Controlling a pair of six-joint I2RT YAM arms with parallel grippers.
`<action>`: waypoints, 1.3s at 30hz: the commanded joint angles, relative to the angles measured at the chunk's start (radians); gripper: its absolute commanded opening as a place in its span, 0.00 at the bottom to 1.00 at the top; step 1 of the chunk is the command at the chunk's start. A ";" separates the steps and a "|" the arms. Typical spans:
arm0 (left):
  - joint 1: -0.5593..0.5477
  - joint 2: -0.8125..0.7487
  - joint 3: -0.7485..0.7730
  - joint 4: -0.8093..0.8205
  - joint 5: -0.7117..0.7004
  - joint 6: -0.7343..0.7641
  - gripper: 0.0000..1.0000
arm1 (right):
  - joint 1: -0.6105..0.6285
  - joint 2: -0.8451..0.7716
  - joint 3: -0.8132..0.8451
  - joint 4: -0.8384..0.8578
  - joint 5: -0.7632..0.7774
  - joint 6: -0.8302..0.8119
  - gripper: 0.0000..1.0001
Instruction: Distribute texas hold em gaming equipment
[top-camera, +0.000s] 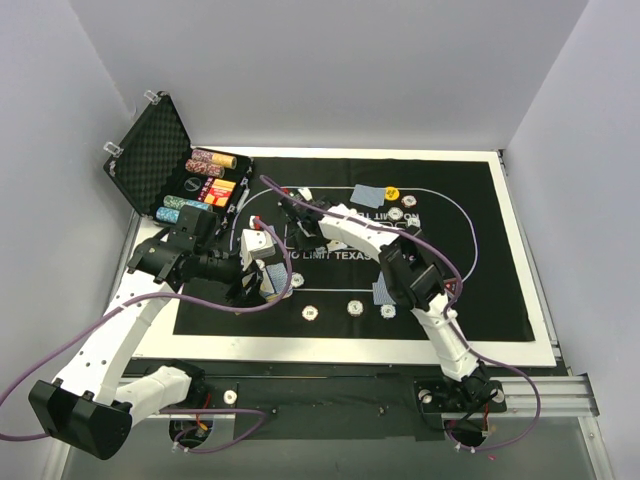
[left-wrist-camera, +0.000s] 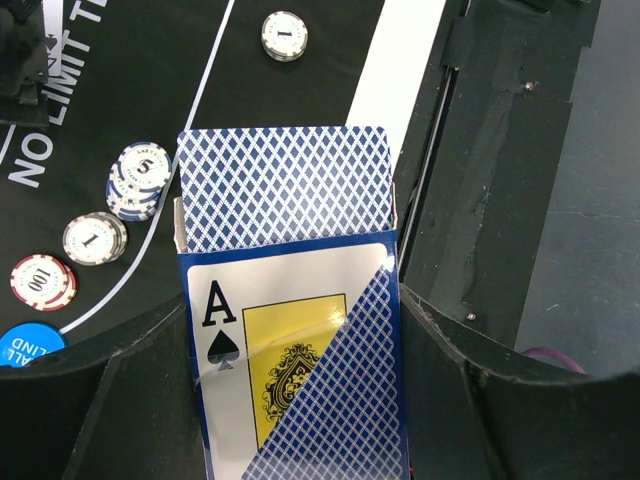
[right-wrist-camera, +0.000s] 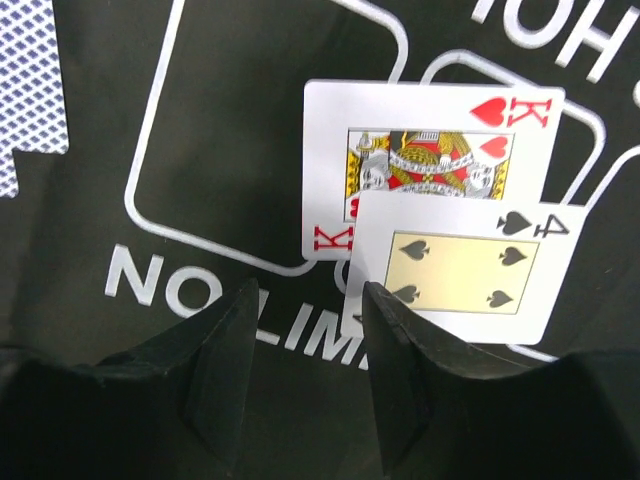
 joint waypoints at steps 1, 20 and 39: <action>0.006 -0.018 0.032 0.020 0.044 -0.009 0.00 | -0.039 -0.177 -0.086 0.034 -0.131 0.083 0.43; 0.010 -0.018 0.006 0.018 0.027 0.006 0.00 | -0.060 -0.989 -0.819 0.571 -0.627 0.510 0.84; 0.009 -0.030 -0.008 0.029 0.012 -0.015 0.00 | 0.109 -0.933 -0.899 0.757 -0.642 0.624 0.83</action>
